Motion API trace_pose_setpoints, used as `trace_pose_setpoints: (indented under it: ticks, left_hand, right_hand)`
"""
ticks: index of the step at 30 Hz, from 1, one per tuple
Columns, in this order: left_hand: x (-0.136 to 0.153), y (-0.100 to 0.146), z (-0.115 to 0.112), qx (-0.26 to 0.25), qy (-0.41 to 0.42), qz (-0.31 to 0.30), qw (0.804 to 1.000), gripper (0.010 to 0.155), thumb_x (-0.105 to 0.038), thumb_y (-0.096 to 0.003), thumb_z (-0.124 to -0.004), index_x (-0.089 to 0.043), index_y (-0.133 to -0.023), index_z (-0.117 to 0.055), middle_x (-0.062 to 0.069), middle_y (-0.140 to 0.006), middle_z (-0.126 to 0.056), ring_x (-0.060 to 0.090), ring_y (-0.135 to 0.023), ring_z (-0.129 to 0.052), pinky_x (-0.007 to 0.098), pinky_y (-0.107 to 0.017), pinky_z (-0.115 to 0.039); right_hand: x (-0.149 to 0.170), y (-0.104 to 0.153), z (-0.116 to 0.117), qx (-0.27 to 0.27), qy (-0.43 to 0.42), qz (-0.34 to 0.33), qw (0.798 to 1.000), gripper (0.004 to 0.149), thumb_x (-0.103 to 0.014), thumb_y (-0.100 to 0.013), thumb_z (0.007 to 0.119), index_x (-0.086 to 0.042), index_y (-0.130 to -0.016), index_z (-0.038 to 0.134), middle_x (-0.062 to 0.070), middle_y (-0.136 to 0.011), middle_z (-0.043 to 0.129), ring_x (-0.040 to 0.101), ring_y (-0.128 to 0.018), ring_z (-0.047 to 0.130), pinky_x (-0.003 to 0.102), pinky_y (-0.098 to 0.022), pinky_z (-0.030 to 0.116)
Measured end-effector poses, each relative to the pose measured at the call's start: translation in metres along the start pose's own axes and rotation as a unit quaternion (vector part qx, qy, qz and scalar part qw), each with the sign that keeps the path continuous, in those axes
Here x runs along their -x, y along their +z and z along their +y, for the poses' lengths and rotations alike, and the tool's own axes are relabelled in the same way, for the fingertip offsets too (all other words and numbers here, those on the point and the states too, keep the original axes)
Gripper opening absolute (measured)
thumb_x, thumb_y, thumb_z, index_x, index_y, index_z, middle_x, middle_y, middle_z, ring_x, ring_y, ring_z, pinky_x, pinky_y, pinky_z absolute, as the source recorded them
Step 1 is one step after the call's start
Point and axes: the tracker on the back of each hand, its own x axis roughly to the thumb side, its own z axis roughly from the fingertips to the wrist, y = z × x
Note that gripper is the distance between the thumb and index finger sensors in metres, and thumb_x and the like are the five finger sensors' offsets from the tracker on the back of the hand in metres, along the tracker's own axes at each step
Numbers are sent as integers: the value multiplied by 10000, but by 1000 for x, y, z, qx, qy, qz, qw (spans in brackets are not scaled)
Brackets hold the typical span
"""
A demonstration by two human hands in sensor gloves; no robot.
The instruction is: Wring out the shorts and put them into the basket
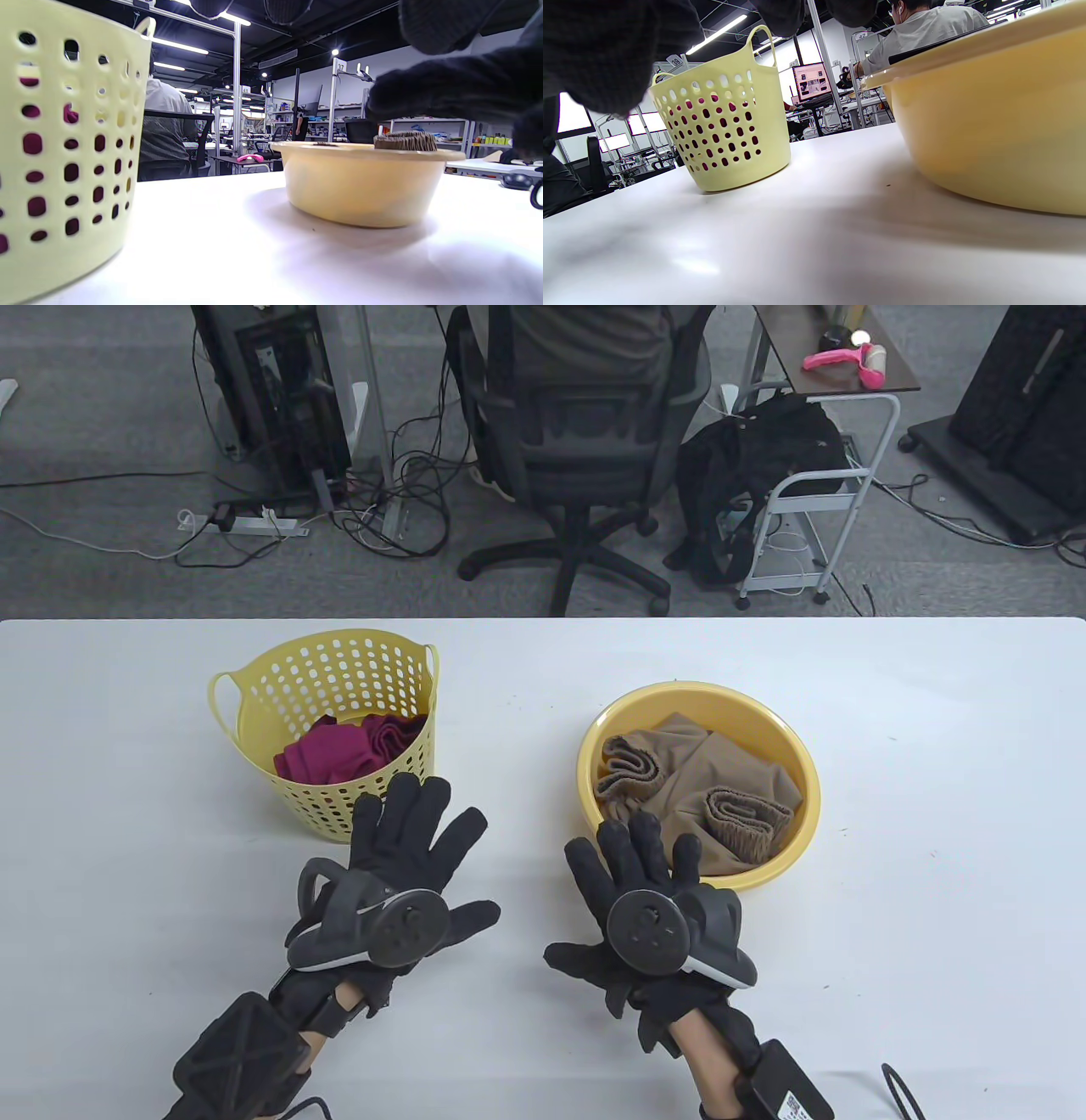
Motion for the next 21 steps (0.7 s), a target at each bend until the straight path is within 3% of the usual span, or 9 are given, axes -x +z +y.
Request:
trace_pose_setpoints:
  ticks: [14,21]
  left_hand:
    - [2,6,-45,36,15,4,999,905,-709,-507,-689,-199,-1178,-360,347,-1240,-294,680,-1093,-276,819,-635,-251]
    - [8,14,-50,47,4,8,999,906,-708,-506,-687,-200,-1179,-354,348,-1240,-292,681,-1094,-281,821,-637,-258]
  right_hand:
    - [-1,-1,1,-10,6,0,1000,1038,-723,-410,826,-115,-1131,391,307,-1130,303,592,-1013,187,810,-593,160]
    - [-1,-1,2,-13,7,1,1000,1038,-723,-410,826,-114,-1130,392,306,-1130,308,593,-1012,187,809,-592,159]
